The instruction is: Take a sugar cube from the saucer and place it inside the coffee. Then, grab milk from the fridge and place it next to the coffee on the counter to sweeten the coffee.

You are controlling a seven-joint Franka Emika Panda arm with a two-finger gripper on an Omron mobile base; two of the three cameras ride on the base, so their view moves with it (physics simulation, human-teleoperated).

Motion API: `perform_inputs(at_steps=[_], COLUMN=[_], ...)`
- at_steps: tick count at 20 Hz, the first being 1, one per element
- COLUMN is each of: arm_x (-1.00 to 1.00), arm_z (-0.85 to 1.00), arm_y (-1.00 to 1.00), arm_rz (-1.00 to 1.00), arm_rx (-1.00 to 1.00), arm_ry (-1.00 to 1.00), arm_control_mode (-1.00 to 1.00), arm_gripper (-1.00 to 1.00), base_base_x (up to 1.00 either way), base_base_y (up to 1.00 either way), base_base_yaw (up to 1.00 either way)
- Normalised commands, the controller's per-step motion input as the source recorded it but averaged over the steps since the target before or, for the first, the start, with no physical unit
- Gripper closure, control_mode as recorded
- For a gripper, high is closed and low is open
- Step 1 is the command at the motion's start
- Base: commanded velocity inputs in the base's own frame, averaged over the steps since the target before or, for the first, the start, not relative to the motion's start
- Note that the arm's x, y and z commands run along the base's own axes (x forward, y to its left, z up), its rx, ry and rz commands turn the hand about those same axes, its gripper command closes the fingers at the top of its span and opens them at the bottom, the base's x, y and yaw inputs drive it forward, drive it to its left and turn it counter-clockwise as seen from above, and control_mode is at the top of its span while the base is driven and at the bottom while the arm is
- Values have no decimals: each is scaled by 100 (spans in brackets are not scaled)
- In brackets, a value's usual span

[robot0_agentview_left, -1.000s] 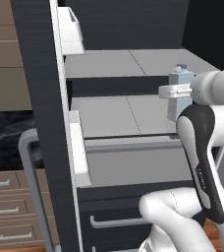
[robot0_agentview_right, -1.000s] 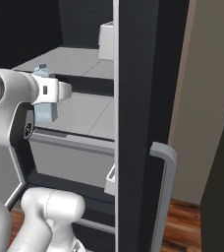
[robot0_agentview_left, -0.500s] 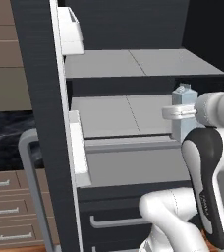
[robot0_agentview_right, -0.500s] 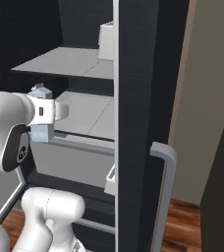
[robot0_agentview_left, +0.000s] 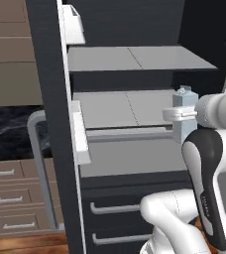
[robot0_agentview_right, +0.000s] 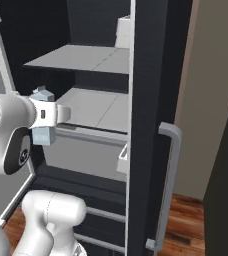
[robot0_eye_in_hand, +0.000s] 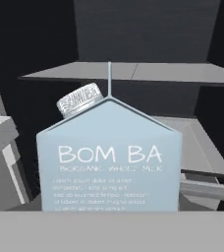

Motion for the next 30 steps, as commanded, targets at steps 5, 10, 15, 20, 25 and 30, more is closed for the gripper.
perform_inputs(at_steps=[5, 10, 15, 20, 25, 30], arm_x=[0, 0, 0, 0, 0, 0], arm_z=[0, 0, 0, 0, 0, 0], arm_y=[0, 0, 0, 0, 0, 0], arm_rz=[0, 0, 0, 0, 0, 0], arm_rx=[0, 0, 0, 0, 0, 0], arm_ry=[0, 0, 0, 0, 0, 0], arm_control_mode=[100, 100, 100, 100, 100, 100], arm_gripper=[100, 100, 100, 100, 100, 100], base_base_x=[-100, -85, -11, 6, 54, 98], base_base_y=[23, 74, 100, 79, 65, 33], base_base_yaw=[16, 39, 68, 74, 61, 48])
